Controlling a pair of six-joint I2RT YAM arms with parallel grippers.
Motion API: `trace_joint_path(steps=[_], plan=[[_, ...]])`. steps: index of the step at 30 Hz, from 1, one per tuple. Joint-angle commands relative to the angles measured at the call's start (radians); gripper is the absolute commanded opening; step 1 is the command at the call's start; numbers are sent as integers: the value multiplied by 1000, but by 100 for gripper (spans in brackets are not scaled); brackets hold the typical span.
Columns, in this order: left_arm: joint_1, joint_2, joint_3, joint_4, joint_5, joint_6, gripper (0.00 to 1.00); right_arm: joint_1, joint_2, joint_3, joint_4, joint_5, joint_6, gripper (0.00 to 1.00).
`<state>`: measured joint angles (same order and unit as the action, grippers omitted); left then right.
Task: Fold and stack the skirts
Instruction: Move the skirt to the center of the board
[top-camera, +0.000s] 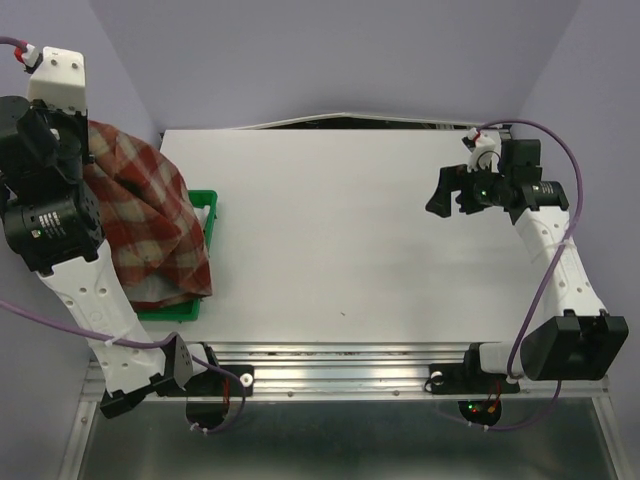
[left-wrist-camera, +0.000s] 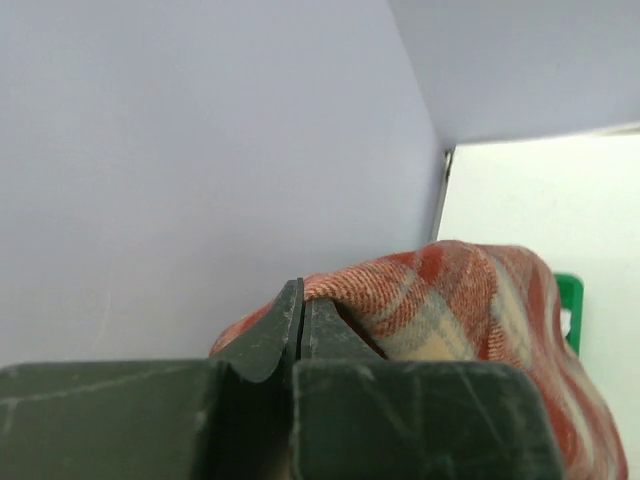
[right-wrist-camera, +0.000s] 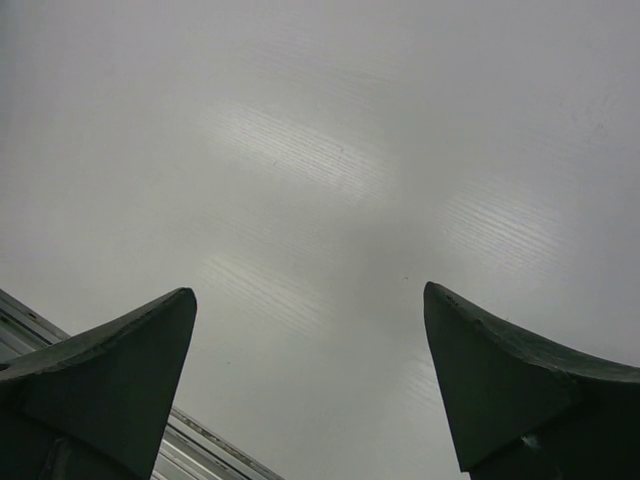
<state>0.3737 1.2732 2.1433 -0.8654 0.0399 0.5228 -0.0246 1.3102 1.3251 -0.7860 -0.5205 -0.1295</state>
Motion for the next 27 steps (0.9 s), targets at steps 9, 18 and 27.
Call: trace_joint_path(steps=[9,18,27], plan=[[-95,-17,31,609,561,-374,0,2,27,108,16,-99,33,100],[-521,113,-91,802,690,-441,0,2,55,143,17,-115,44,100],[-699,236,-400,1123,615,-699,0,-11,41,68,51,-58,22,100]])
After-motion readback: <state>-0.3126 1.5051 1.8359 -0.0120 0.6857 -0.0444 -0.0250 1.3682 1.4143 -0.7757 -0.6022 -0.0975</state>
